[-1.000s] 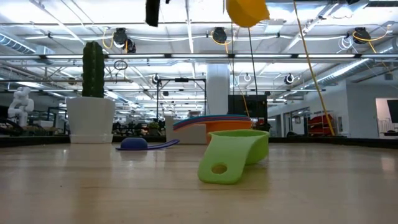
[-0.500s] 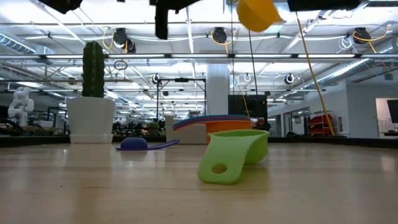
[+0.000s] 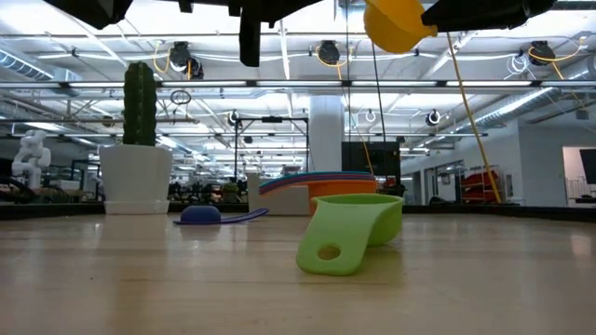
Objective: Nest measuring cups in basket
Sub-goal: Stack the yellow measuring cup on top of the light blue measuring cup
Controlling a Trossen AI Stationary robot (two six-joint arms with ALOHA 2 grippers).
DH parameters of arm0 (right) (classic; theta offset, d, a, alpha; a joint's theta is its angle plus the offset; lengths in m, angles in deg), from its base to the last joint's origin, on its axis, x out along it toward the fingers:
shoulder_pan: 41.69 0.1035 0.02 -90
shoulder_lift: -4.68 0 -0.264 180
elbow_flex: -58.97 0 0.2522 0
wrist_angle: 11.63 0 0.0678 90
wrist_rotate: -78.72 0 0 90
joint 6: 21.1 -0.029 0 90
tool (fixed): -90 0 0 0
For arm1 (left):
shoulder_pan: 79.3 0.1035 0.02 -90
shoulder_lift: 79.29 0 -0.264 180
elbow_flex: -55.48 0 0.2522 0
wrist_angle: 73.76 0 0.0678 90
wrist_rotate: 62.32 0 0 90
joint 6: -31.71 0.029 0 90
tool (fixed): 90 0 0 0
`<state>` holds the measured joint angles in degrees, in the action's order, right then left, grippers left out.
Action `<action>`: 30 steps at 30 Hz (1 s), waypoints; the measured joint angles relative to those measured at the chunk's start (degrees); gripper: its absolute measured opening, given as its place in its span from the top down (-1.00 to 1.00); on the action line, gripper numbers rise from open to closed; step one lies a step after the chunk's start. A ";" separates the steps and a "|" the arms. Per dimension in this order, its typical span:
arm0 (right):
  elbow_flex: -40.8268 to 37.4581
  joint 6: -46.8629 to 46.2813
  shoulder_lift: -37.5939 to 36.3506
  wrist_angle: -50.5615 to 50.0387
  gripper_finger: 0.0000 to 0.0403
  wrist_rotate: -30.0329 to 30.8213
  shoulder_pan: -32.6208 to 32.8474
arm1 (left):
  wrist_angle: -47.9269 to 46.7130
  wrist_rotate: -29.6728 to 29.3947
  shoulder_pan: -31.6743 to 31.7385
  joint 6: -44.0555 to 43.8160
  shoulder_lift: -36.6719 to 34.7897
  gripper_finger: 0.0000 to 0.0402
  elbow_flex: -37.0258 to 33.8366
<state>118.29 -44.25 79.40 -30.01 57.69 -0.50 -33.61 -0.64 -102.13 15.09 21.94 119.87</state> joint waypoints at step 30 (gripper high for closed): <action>-0.02 0.65 0.00 -0.42 0.96 -1.63 0.11 | 0.20 3.72 0.72 1.50 7.48 0.89 7.91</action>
<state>118.27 -43.60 79.40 -30.43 56.06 -0.40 -33.41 3.08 -101.40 16.60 29.42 127.78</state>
